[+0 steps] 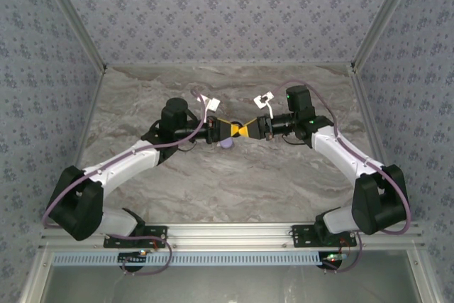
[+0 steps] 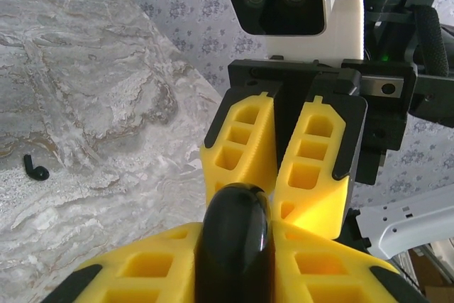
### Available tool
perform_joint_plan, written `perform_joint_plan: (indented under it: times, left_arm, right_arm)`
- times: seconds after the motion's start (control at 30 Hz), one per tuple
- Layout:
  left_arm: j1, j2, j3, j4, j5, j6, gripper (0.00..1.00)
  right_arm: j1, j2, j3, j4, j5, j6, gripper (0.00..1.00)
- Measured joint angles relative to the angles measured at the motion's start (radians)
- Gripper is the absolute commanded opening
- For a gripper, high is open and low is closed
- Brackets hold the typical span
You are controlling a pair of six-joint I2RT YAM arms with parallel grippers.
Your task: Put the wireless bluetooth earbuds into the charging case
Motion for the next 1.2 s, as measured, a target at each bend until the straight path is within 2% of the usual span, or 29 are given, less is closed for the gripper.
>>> perform_joint_plan:
  times: [0.27, 0.63, 0.83, 1.07, 1.2]
  left_arm:
    - [-0.001, -0.012, -0.023, 0.006, -0.006, 0.000, 0.37]
    - [-0.003, -0.013, -0.028, 0.007, -0.006, -0.001, 0.38]
    - [-0.004, -0.013, -0.028, 0.009, -0.005, -0.012, 0.31]
    - [-0.010, -0.006, -0.028, 0.009, 0.002, -0.022, 0.12]
    - [-0.014, -0.005, -0.028, 0.002, 0.002, -0.021, 0.09]
  right_arm:
    - [-0.012, -0.005, -0.005, 0.042, 0.017, 0.040, 0.18]
    - [-0.013, -0.006, -0.005, 0.052, 0.023, 0.044, 0.21]
    - [-0.001, -0.013, -0.005, 0.029, 0.018, 0.025, 0.21]
    - [0.003, -0.016, -0.005, -0.020, 0.019, -0.021, 0.23]
    - [0.002, -0.024, -0.005, -0.047, 0.026, -0.040, 0.34]
